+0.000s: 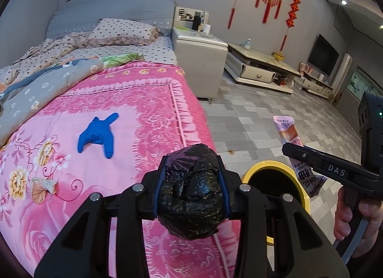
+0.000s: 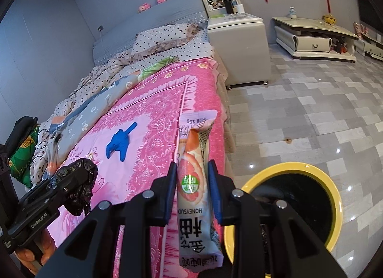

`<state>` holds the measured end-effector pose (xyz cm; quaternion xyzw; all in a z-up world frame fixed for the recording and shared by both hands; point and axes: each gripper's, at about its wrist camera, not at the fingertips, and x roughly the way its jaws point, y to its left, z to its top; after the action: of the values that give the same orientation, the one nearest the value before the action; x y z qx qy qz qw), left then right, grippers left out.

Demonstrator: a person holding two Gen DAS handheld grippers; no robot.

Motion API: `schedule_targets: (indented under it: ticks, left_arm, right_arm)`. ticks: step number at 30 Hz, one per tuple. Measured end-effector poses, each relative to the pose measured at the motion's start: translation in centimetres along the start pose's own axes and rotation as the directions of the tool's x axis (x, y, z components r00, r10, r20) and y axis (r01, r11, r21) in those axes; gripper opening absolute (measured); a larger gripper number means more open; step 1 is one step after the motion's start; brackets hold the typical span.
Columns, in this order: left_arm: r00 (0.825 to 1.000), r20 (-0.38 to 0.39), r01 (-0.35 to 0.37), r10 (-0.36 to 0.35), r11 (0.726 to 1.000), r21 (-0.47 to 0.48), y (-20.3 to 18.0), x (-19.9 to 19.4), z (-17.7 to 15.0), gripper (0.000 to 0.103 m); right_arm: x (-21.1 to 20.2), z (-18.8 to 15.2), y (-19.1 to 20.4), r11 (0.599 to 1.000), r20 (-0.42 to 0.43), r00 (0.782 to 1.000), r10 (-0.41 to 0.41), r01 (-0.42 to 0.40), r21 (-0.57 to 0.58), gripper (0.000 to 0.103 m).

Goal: Collect trash
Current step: 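Carry the black bag ball and snack stick in both tools over the yellow-rimmed bin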

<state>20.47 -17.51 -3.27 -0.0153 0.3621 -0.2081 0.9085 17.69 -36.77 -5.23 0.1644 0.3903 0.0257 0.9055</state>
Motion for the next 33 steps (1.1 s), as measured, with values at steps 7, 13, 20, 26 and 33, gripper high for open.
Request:
schedule_targets:
  ticks: [7,13,20,26,33]
  left_arm:
    - [0.999,-0.018,0.047,-0.047,0.998,0.041,-3.9,0.8,-0.3,0.036]
    - [0.996,-0.044,0.084,-0.082,0.995,0.061,-6.4,2.1,-0.7,0.036]
    - [0.989,-0.086,0.13,-0.121,0.987,0.098,-9.6,4.5,-1.4,0.036]
    - [0.98,-0.132,0.161,-0.146,0.981,0.109,-11.7,7.2,-2.2,0.036]
    - [0.972,-0.176,0.181,-0.158,0.976,0.123,-13.8,10.1,-3.8,0.036]
  right_arm:
    - [-1.8,-0.9,-3.1,0.999,0.016,0.999,-0.029,0.028,0.042,0.024]
    - [-2.6,-1.8,-6.2,0.994,0.011,0.998,-0.056,0.054,0.091,0.025]
    - [-3.1,-2.6,-9.5,0.986,0.002,0.996,-0.087,0.086,0.144,0.025]
    - [-2.9,-3.3,-12.0,0.978,-0.01,0.993,-0.115,0.115,0.173,0.025]
    - [-2.3,-4.3,-14.9,0.966,-0.035,0.991,-0.127,0.132,0.223,0.025]
